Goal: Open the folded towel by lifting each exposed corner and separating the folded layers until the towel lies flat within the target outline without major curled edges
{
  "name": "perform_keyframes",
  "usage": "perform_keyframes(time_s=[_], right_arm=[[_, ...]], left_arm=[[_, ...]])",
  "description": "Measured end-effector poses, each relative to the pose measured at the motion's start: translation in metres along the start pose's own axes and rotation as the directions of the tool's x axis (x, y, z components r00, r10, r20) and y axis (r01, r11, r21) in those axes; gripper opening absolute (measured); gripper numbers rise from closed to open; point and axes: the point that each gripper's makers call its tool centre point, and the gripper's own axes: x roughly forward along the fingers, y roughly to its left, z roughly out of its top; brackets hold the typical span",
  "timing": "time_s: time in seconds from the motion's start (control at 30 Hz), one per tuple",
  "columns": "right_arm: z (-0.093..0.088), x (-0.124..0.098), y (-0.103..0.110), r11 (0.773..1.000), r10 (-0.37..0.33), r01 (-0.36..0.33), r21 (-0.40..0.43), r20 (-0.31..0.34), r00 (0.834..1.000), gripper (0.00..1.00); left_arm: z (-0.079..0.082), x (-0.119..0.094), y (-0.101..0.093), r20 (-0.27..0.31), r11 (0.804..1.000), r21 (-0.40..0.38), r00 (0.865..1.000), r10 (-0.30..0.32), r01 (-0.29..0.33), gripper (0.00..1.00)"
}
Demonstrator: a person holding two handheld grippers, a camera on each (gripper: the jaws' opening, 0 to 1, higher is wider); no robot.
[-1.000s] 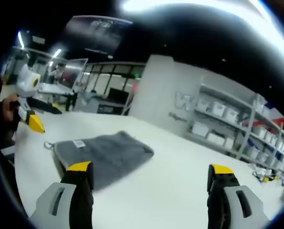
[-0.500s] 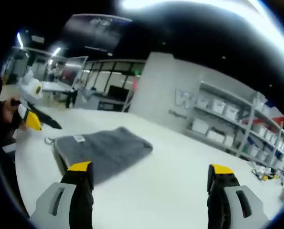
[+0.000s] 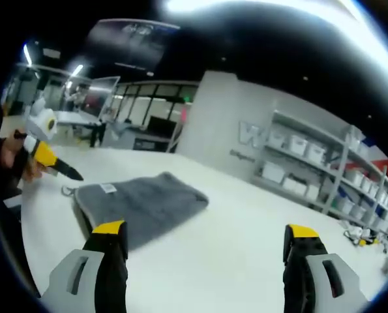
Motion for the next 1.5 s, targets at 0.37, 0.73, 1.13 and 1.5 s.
perform_keyframes(time_s=[0.37,0.73,1.13,1.5], right_arm=[[-0.002,-0.001,-0.001,1.000,-0.003,0.003,-0.001,-0.002,1.000,0.99],[-0.003,-0.002,0.001,1.000,-0.002,0.002,-0.004,-0.004,1.000,0.99],[-0.003,0.001,0.006,1.000,0.008,-0.009,-0.010,-0.008,1.000,0.99],[-0.004,-0.001,0.002,1.000,0.003,-0.003,-0.003,-0.005,1.000,0.99]], left_arm=[[-0.001,0.003,-0.005,0.015,0.999,-0.051,1.000,-0.009,0.010,0.96],[-0.004,0.003,-0.002,0.021,0.995,-0.099,1.000,0.013,-0.011,0.96],[-0.005,0.009,-0.002,0.015,0.991,-0.130,1.000,0.001,0.001,0.93],[-0.010,0.011,0.034,0.045,0.986,-0.134,0.993,0.110,-0.103,0.47]])
